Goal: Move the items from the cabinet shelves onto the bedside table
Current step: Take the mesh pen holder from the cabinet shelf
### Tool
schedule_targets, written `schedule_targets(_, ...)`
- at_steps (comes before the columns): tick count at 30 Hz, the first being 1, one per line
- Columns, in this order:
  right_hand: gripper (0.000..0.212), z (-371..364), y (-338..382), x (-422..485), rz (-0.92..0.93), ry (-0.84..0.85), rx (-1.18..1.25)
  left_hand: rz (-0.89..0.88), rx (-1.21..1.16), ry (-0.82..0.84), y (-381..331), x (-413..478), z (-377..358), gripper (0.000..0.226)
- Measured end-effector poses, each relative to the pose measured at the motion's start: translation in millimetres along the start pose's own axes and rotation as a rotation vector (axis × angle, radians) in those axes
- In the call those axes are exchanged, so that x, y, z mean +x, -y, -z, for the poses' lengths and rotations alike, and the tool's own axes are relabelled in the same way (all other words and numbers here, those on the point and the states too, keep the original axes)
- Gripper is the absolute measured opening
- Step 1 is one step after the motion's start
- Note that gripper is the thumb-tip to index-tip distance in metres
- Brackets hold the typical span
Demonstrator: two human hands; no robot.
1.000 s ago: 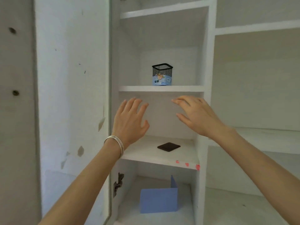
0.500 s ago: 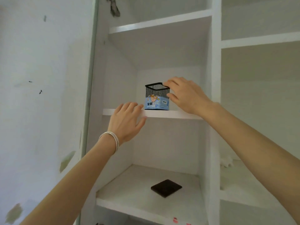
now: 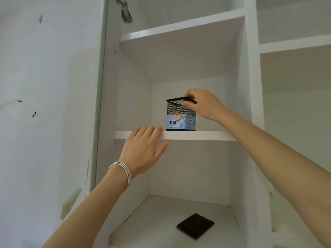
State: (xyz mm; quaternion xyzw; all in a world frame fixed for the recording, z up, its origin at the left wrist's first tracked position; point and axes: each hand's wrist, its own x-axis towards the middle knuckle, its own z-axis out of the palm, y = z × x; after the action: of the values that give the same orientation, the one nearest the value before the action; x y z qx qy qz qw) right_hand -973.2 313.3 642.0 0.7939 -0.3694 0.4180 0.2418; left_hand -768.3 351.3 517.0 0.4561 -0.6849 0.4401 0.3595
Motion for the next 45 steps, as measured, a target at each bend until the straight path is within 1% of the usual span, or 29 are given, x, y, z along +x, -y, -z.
schedule_targets(3, 0.019, 4, -3, -2, -0.03, -0.053, 0.133, -0.008, -0.011, 0.005, 1, -1, 1, 0.047)
schedule_targets(7, 0.013, 24, -6, -13, -0.014, -0.099, 0.211, -0.001, -0.021, 0.018, 2, -3, 3, 0.047)
schedule_targets(12, 0.018, 54, -2, -41, 0.062, -0.186, 0.262, 0.046, 0.011, 0.092, -6, -14, 22, 0.055)
schedule_targets(16, 0.016, 73, 8, -76, 0.146, -0.247, 0.457, 0.094, 0.102, 0.12, -24, -34, 51, 0.057)
schedule_targets(19, 0.017, 81, 19, -107, 0.2, -0.216, 0.625, 0.132, 0.159, 0.084, -46, -57, 80, 0.054)
schedule_targets(22, 0.021, 76, 30, -145, 0.26, -0.082, 0.792, 0.199, 0.227, 0.072, -76, -95, 114, 0.051)
schedule_targets(25, 0.021, 56, 39, -193, 0.31, 0.126, 0.872, 0.252, 0.304, 0.15, -111, -155, 146, 0.05)
schedule_targets(28, 0.017, 25, 58, -250, 0.412, 0.314, 0.916, 0.351, 0.376, 0.349, -153, -233, 178, 0.049)
schedule_targets(31, 0.015, -2, 95, -311, 0.501, 0.52, 1.031, 0.5, 0.394, 0.574, -202, -314, 219, 0.046)
schedule_targets(33, 0.015, -15, 129, -351, 0.582, 0.628, 1.099, 0.614, 0.424, 0.699, -235, -362, 253, 0.043)
schedule_targets(36, 0.016, -25, 193, -408, 0.758, 0.755, 1.173, 0.794, 0.515, 0.847, -280, -421, 311, 0.041)
schedule_targets(41, 0.019, -14, 312, -501, 1.041, 0.889, 1.281, 1.115, 0.685, 0.975, -354, -498, 416, 0.043)
schedule_targets(45, 0.016, 21, 406, -566, 1.279, 0.939, 1.336, 1.335, 0.818, 1.074, -424, -552, 505, 0.043)
